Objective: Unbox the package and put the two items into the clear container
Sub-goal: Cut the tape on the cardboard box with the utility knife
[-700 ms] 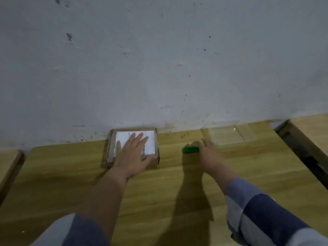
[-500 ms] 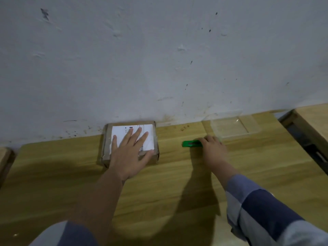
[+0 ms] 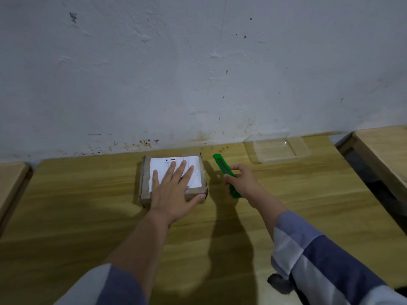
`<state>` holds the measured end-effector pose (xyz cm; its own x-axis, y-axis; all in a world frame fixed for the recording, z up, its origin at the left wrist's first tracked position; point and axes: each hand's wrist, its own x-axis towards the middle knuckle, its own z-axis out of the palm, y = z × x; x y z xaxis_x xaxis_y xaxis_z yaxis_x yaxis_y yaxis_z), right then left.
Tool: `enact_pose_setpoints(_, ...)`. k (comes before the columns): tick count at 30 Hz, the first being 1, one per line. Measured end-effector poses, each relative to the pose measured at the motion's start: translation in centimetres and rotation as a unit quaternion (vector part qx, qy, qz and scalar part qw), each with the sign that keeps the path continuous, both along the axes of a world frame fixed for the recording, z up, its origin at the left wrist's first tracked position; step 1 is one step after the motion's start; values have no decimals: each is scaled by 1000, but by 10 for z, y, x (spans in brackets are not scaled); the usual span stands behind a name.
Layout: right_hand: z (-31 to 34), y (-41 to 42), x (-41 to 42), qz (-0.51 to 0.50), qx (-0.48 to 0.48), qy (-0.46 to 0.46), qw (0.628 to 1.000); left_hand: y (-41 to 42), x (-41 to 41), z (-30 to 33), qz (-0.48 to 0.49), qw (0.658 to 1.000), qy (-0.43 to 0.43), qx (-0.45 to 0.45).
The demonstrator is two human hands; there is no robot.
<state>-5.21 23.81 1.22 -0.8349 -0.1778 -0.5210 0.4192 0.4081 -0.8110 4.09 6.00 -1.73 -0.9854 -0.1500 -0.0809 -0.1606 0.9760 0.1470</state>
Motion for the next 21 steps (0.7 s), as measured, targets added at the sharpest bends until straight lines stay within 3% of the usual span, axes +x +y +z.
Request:
enact_pose_setpoints(11,20,52,48,96,-93,-88,987,62,42,5,13,999,-45,-9)
enact_pose_setpoints(15,18,56,58,131,-56,-53,988,43,42,8,-37,998,-45,-21)
enact_pose_setpoints(21,14,50,68,107,-2,29,994,30,42,-4,-71,996,-13,-51)
